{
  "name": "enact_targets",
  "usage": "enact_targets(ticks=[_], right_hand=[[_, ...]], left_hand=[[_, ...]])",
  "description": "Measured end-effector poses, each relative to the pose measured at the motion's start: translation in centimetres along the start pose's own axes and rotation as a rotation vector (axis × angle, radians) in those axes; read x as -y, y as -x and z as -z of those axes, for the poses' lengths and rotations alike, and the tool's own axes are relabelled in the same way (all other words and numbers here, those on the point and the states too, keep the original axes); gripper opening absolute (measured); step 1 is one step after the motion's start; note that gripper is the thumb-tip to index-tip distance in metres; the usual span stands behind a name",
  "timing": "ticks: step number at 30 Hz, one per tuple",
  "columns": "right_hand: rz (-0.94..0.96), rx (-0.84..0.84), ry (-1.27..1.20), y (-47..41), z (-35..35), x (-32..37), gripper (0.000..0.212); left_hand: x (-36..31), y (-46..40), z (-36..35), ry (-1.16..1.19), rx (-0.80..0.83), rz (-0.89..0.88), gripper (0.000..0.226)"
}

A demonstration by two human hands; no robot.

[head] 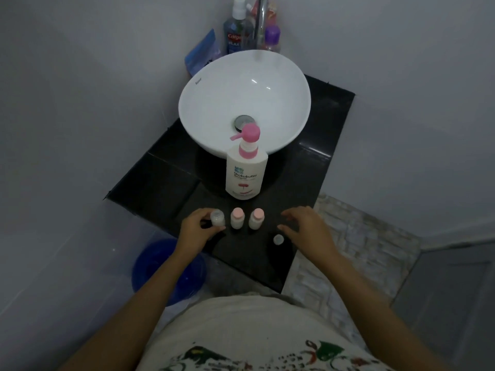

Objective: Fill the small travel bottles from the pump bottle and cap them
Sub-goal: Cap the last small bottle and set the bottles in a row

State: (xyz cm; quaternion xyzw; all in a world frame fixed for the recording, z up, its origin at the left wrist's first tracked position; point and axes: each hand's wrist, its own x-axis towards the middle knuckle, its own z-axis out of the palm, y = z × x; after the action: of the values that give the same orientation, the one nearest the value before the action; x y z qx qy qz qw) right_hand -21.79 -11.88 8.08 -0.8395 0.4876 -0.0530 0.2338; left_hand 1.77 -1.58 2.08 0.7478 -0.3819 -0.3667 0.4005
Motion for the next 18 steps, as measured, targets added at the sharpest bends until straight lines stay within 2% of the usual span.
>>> enact_targets(ticks=[6,13,18], right_hand=[[-0.042,0.164,0.065,0.6,-2.1,-1.3,0.028],[0.008,0.289,0.279,0.0,-3.7,-1.1,0.025],[-0.081,0.265,0.115,0.1,-3.2,-0.4,0.022]], left_hand=[[-0.7,0.4,1.4,0.056,-0.035,-0.009,0.044],[-3.5,2.9,4.0,0.407,-0.104,0.01,0.041],[-6.2,5.1,4.9,0.451,-0.025,-0.01,0.045]])
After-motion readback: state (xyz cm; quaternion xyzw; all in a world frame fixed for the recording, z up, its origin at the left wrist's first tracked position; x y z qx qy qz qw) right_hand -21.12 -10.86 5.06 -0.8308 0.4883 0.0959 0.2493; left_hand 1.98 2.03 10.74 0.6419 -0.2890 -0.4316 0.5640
